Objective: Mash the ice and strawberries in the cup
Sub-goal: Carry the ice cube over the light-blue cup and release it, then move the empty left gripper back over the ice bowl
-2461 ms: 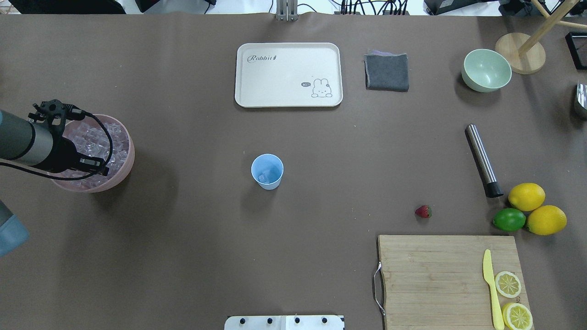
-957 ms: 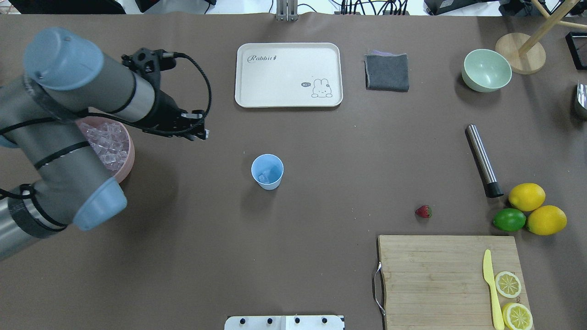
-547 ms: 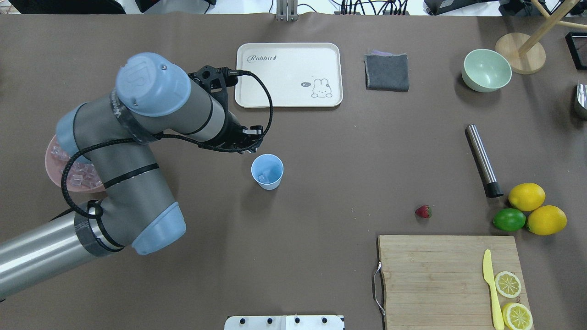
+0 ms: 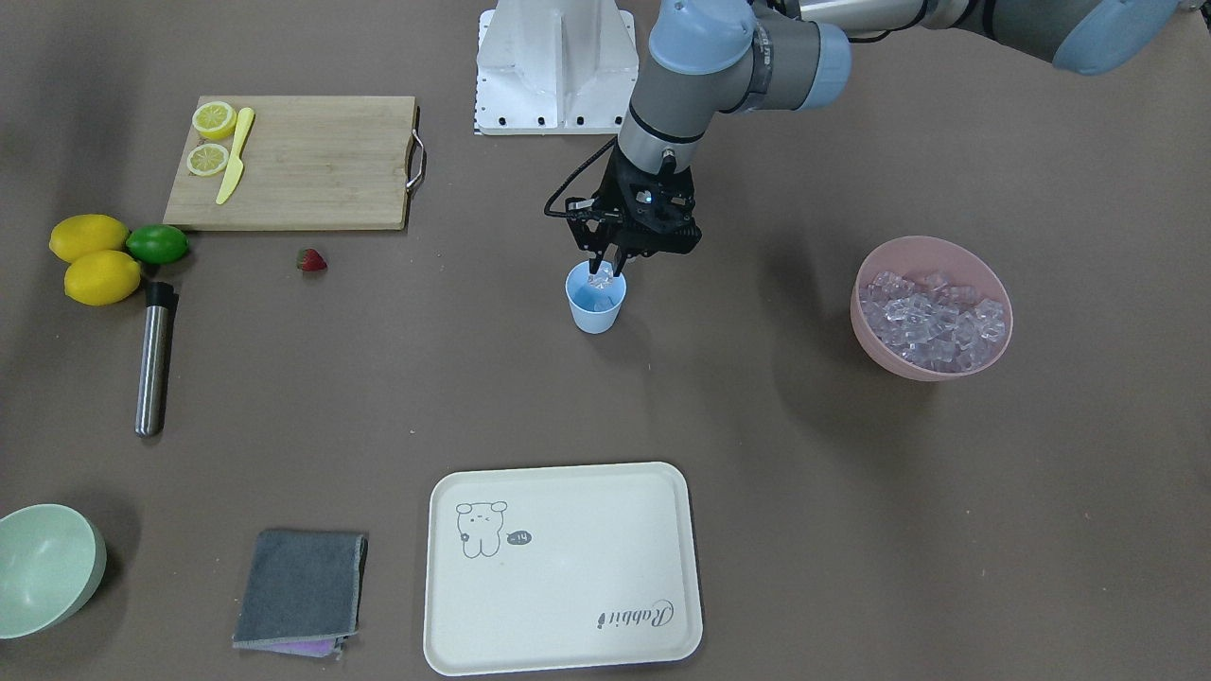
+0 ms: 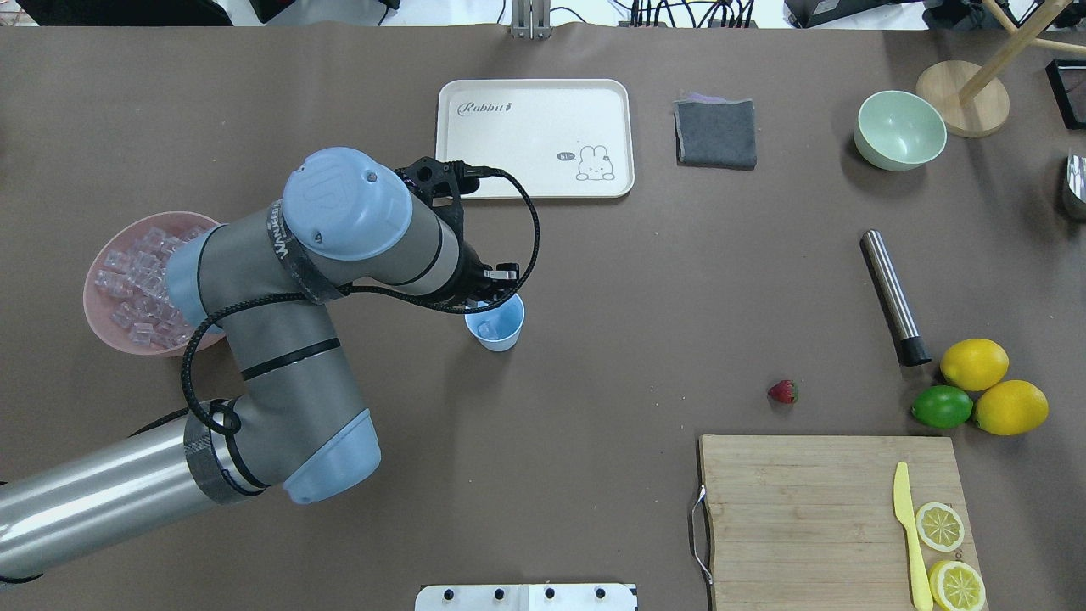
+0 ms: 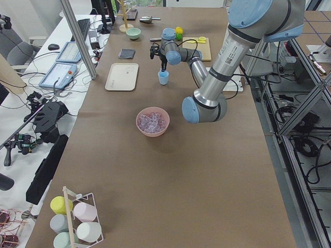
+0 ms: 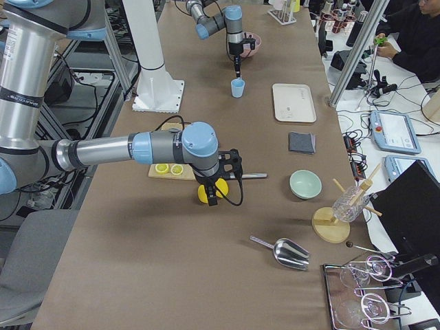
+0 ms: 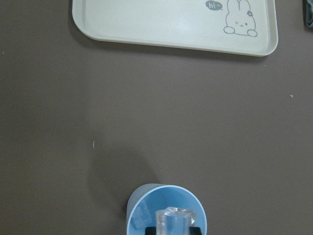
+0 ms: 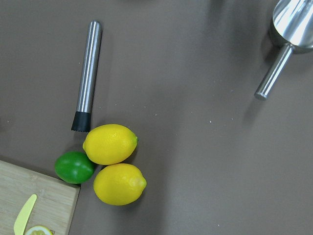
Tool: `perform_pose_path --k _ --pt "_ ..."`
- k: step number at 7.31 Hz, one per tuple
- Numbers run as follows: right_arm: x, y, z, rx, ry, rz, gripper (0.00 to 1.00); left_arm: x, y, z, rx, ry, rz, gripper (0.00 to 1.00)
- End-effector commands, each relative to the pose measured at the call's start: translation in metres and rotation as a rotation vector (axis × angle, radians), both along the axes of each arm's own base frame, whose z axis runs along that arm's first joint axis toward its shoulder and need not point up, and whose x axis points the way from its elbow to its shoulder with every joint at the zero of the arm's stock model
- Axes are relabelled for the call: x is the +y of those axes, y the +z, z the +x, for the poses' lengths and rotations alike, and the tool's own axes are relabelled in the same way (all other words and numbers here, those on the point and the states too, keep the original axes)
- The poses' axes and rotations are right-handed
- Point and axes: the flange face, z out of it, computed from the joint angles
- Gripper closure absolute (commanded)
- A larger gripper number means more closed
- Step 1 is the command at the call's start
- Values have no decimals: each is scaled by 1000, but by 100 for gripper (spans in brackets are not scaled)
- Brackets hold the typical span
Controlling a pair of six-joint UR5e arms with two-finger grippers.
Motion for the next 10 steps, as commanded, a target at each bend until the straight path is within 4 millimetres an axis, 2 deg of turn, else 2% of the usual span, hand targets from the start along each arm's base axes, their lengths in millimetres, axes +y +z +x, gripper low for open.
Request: perform_pose_path --k 1,2,3,4,6,7,9,10 --pt "-25 -26 -31 -7 -32 5 0 4 0 4 -4 1 9 5" --pt "-38 -45 -51 -14 -34 -4 0 -1 1 -2 -5 -3 17 5" --pt "-44 -60 -65 -20 -41 -6 0 -17 4 -30 -14 -13 59 5" --pt "-46 -67 -72 -23 -45 -7 0 -28 29 -59 -33 17 68 6" --pt "-41 -85 -85 -32 -39 -22 0 -55 97 -139 -97 79 130 7" --pt "-40 -88 -89 -33 -42 -28 0 -52 136 -169 -152 107 170 7" --pt "-40 -89 -91 -34 -45 -27 0 -66 198 -227 -274 186 305 7" --pt "-39 -89 -92 -34 -48 -25 0 -59 221 -242 -311 239 355 7"
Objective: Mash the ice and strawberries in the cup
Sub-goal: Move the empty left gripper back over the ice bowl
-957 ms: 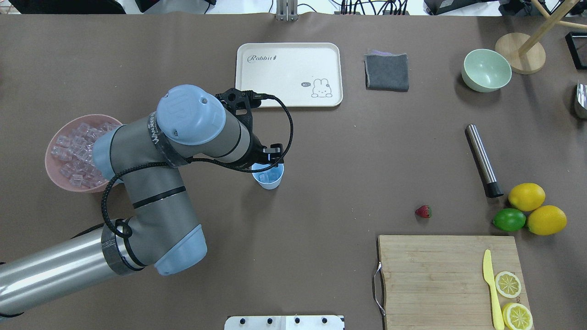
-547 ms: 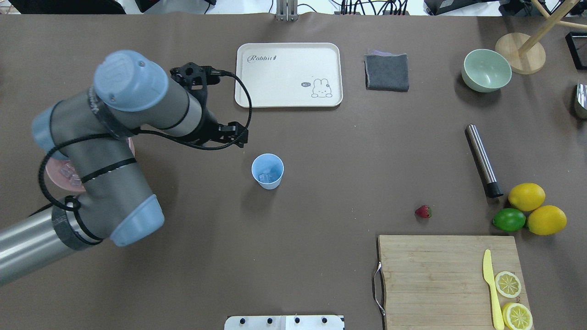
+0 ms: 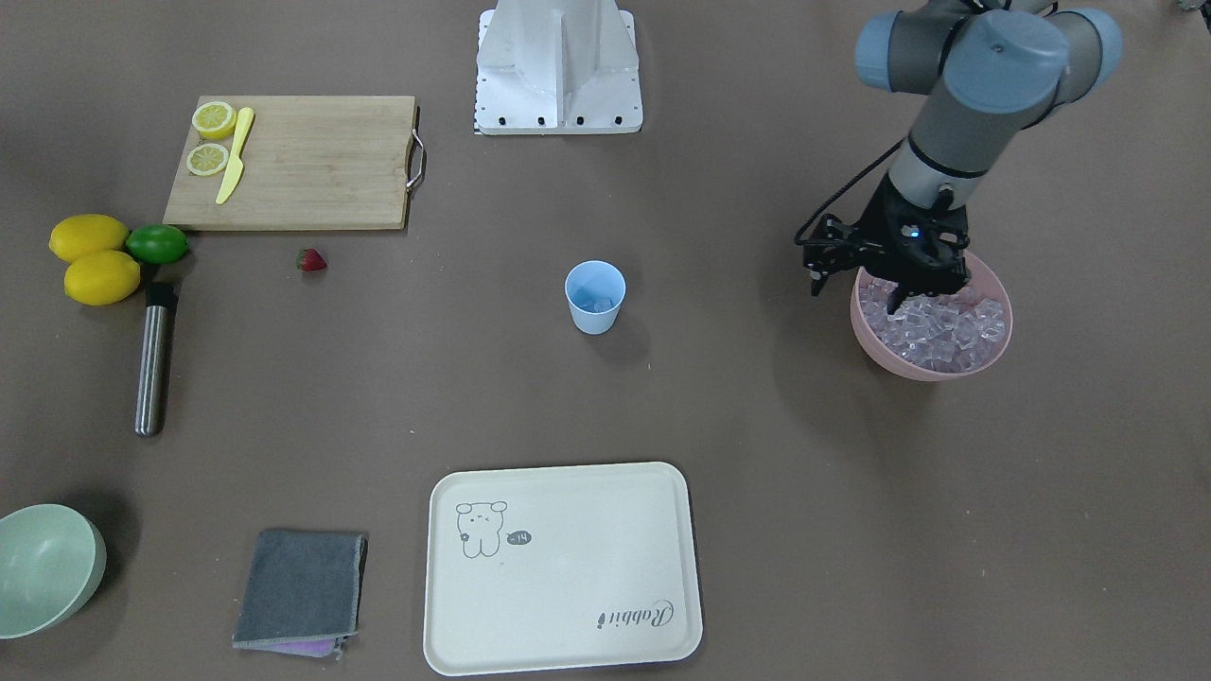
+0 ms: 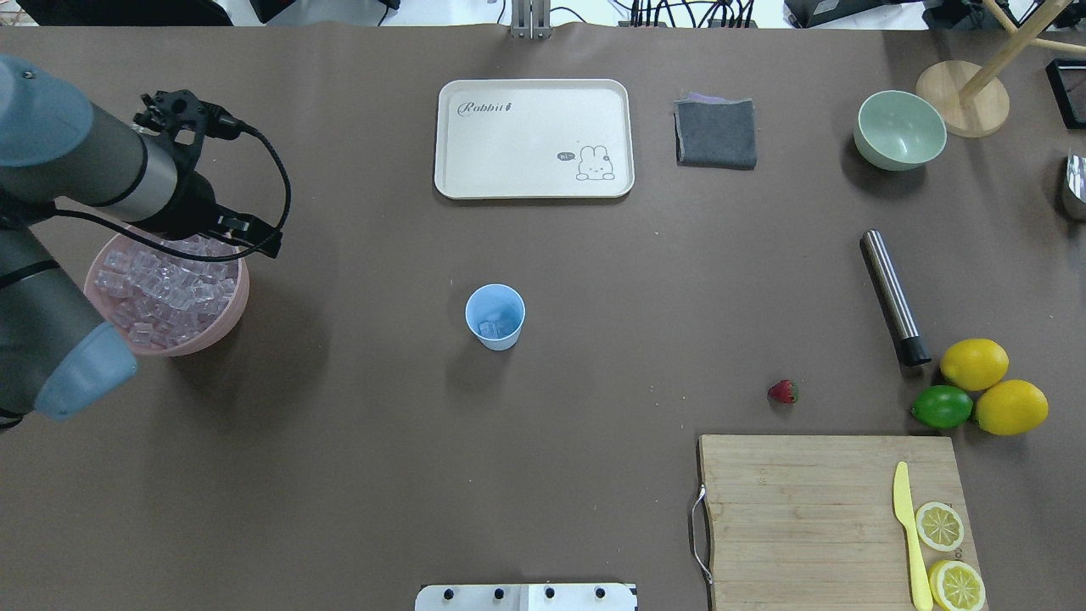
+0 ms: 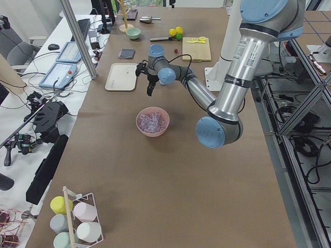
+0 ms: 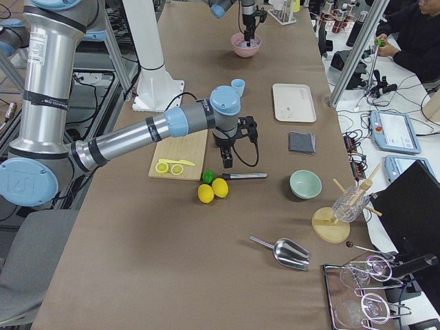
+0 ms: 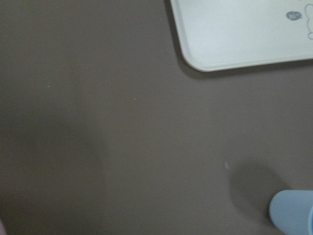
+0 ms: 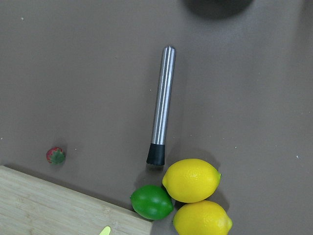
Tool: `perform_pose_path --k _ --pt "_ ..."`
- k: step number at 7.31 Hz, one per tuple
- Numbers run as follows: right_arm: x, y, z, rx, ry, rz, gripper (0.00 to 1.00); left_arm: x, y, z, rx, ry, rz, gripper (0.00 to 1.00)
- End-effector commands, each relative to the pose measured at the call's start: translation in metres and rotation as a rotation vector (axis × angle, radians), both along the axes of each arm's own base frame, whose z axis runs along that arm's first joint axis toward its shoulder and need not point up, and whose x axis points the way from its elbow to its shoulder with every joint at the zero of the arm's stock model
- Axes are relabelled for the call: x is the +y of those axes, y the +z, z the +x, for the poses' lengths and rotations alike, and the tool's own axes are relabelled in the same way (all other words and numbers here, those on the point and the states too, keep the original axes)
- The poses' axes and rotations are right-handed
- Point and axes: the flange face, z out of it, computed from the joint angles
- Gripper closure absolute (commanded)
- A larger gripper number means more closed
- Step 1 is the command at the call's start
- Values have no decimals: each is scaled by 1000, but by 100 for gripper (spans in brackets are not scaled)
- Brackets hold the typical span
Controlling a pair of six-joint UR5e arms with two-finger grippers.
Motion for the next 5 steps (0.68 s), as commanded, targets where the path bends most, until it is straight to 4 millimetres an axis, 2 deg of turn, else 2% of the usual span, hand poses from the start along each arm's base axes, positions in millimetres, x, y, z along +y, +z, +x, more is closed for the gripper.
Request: perform_pose_path --k 1,2,3,5 --pt "1 -2 -4 -1 -9 1 0 12 53 -35 -68 75 110 7" --pt "1 -3 -7 -2 -11 -3 0 24 78 -51 -78 38 162 7" --pt "1 -3 -8 -2 -11 -4 0 31 93 -52 -94 28 169 7" --pt "3 -5 -10 -35 -25 -13 0 42 98 -31 -129 11 169 7"
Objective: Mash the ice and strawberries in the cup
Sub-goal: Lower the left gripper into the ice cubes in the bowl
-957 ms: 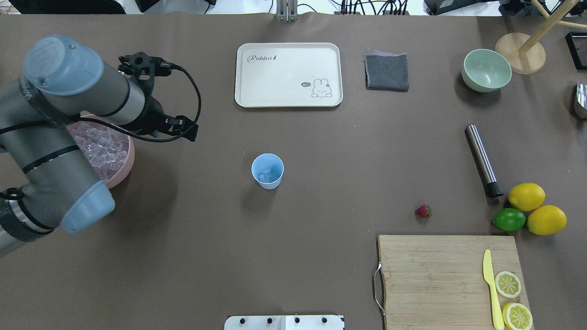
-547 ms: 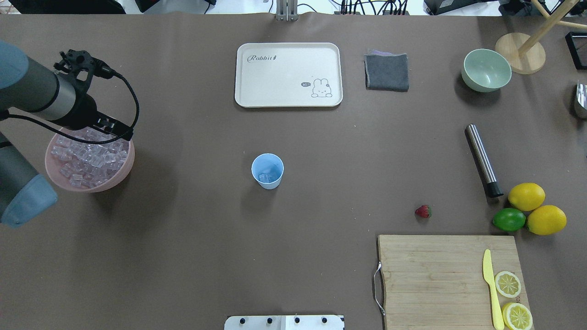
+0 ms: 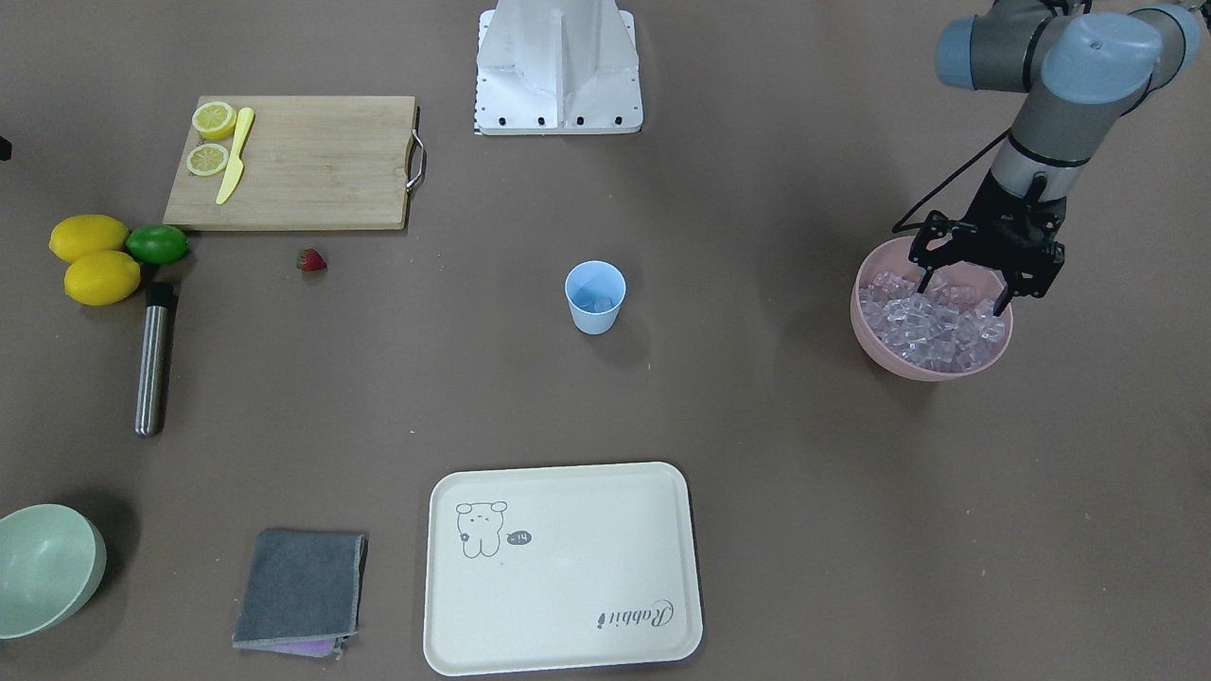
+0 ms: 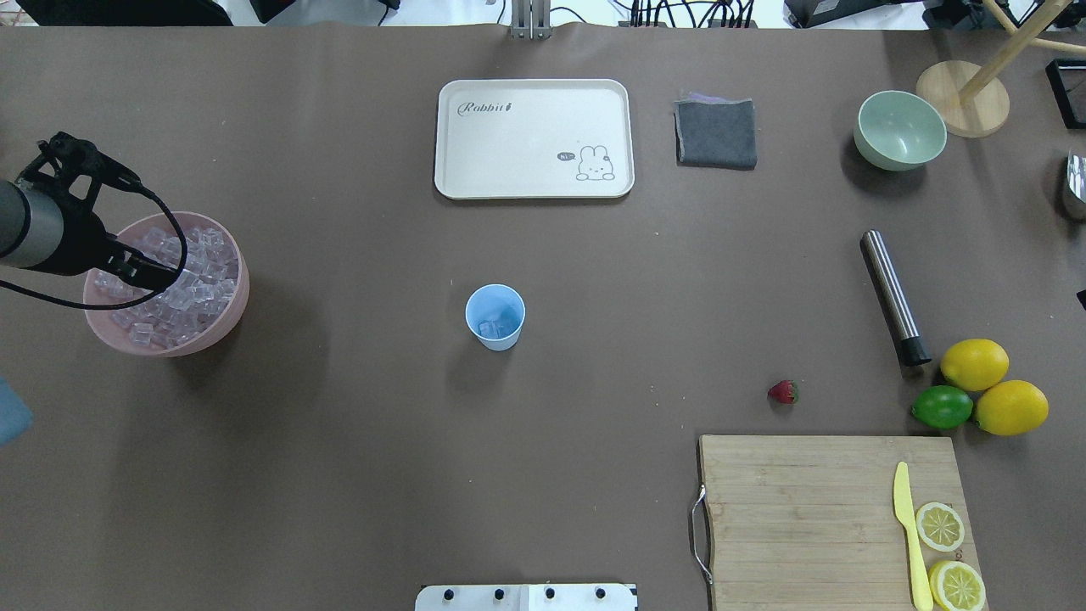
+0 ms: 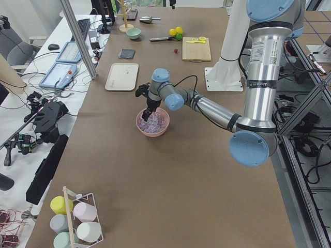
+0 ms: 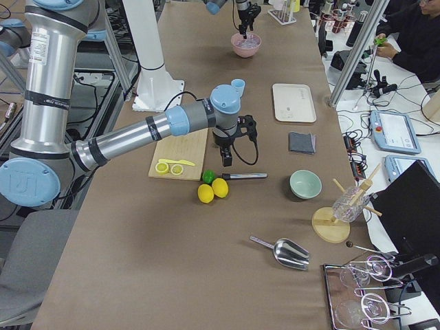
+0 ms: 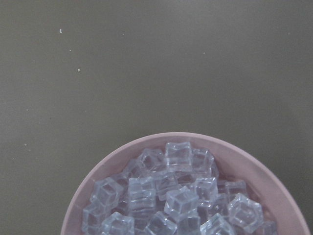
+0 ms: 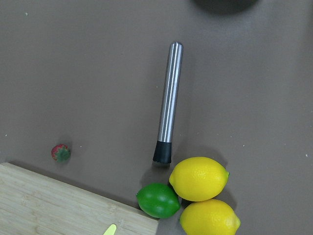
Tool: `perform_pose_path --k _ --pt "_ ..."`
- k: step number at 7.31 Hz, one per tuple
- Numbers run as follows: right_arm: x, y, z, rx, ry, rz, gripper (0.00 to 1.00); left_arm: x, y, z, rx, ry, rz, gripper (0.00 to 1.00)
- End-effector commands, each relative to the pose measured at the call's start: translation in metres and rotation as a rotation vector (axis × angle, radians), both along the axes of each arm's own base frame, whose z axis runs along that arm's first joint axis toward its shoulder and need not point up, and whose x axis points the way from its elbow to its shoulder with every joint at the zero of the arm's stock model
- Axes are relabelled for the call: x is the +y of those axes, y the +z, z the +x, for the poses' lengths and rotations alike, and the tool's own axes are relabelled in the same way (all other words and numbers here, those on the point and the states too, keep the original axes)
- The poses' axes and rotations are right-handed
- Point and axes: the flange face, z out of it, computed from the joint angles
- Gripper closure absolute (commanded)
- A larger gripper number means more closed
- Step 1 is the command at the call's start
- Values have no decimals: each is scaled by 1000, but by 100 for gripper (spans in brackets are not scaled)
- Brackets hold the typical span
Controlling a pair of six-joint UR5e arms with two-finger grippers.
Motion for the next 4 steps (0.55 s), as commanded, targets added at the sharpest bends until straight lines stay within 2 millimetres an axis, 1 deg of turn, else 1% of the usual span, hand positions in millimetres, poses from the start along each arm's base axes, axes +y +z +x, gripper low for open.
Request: perform_pose_path --k 1,2,3,4 --pt "2 -1 -2 -29 -11 -10 0 21 10 29 -16 -13 -29 7" --pt "2 -1 -2 -29 -11 -10 0 27 12 41 -42 -18 -5 7" --pt "2 -2 -2 -30 -11 -8 0 29 13 40 -44 -14 -8 7" --pt "2 -2 -2 -31 -12 -9 0 33 20 41 -58 -9 -13 8"
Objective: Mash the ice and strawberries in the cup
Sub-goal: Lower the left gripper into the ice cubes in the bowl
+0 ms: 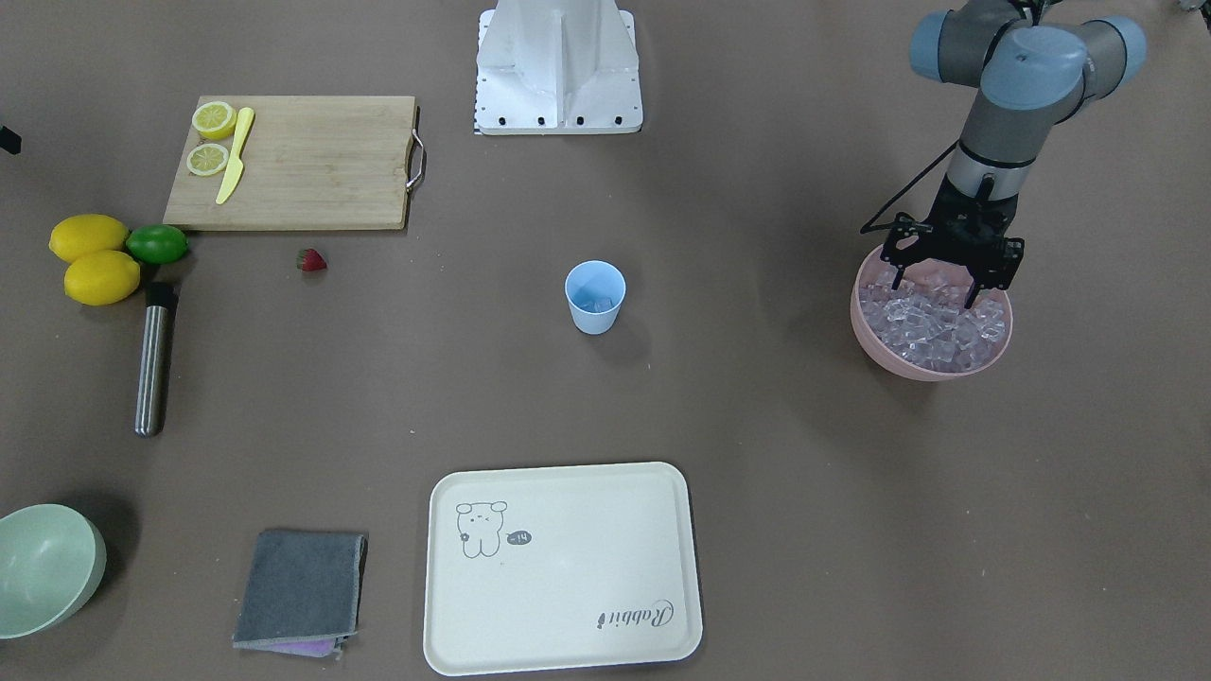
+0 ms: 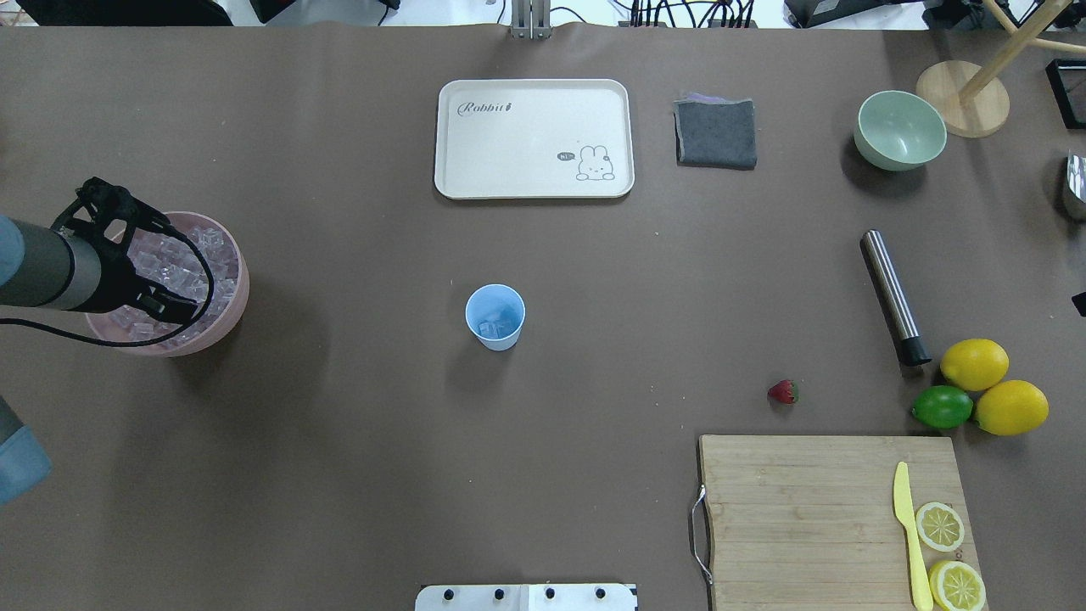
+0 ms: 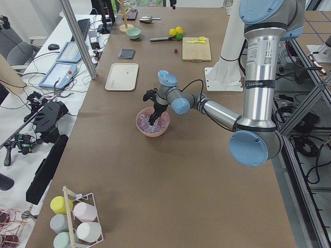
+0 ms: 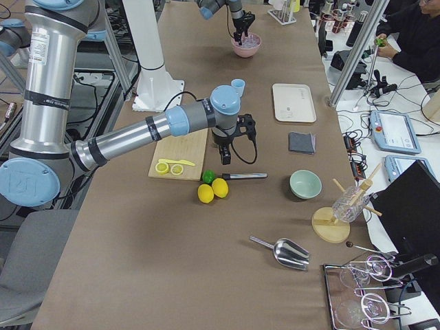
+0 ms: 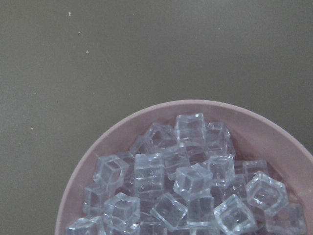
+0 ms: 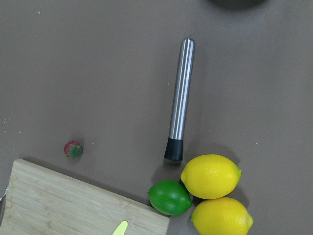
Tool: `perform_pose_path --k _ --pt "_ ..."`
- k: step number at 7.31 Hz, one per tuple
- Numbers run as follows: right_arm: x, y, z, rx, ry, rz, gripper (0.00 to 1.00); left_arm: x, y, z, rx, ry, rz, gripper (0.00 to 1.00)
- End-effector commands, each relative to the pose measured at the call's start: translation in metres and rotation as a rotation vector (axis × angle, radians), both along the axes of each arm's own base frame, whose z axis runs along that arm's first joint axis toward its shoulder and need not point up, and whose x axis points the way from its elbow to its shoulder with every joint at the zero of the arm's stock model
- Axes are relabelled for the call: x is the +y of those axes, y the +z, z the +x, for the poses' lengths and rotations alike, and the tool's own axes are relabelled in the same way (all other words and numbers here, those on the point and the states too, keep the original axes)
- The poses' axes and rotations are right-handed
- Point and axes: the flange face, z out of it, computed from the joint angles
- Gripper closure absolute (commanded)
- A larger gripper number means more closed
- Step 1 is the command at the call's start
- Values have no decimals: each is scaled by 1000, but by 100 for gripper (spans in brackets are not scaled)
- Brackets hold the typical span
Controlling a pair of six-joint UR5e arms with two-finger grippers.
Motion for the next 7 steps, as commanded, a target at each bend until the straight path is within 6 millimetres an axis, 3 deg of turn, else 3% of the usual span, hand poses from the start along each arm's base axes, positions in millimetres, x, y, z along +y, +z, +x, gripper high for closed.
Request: perform_pose_path --k 1,3,4,5,6,7 --pt "0 0 0 -3 0 -3 0 9 10 11 -22 20 -4 8" --pt "1 -1 0 -10 -3 -2 0 11 12 16 -37 15 8 10" --pt "1 -1 0 -10 -2 -2 0 11 12 16 -38 15 8 22" --pt "4 -2 2 -10 0 -2 0 10 12 18 -37 17 8 36" --pt "10 -4 4 -11 1 -1 0 10 10 20 -33 21 11 60" --pt "15 -5 6 -10 2 -1 0 9 7 20 -29 24 14 93"
